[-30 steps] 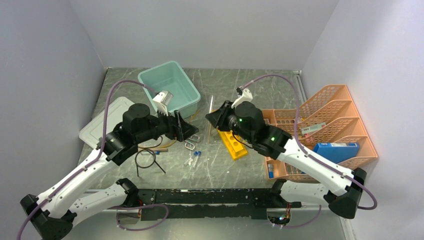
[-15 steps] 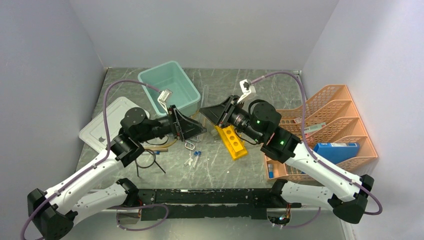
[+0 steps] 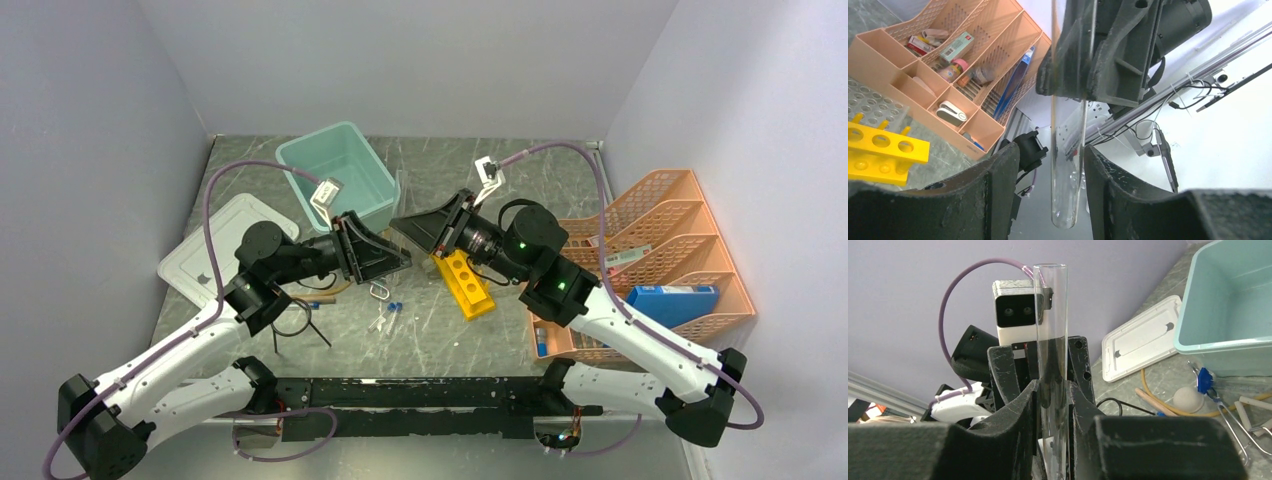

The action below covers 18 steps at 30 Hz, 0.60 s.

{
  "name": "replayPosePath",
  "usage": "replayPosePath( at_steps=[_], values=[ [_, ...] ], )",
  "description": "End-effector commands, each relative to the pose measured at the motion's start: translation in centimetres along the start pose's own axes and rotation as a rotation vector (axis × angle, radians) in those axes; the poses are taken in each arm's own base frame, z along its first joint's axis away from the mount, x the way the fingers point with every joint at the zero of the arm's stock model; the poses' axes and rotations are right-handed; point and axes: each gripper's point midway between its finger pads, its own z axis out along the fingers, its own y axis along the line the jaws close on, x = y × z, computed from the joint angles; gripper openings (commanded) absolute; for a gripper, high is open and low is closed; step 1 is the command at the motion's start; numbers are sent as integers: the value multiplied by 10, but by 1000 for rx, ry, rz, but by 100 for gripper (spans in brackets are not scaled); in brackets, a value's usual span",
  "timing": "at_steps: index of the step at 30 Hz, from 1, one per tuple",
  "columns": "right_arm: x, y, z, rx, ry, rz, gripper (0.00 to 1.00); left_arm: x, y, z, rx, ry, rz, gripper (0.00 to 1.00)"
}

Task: Organize the chemistry lab equipment
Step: Pick up the test tube at the center of the board.

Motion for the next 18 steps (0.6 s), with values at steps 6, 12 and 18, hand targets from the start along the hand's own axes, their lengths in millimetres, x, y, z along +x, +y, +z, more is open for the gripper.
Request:
replayPosePath(
  at_steps=[6,12,18],
  values=[
    [-1,5,-2,-38,-16,30,0,-5,-29,-5,102,-8,69,40],
    [0,2,-3,-23,-15,37,1,-5,-28,-6,94,-9,73,13],
    [2,-4,-5,4,-11,33,26,-6,-26,-7,72,-8,93,5]
  ],
)
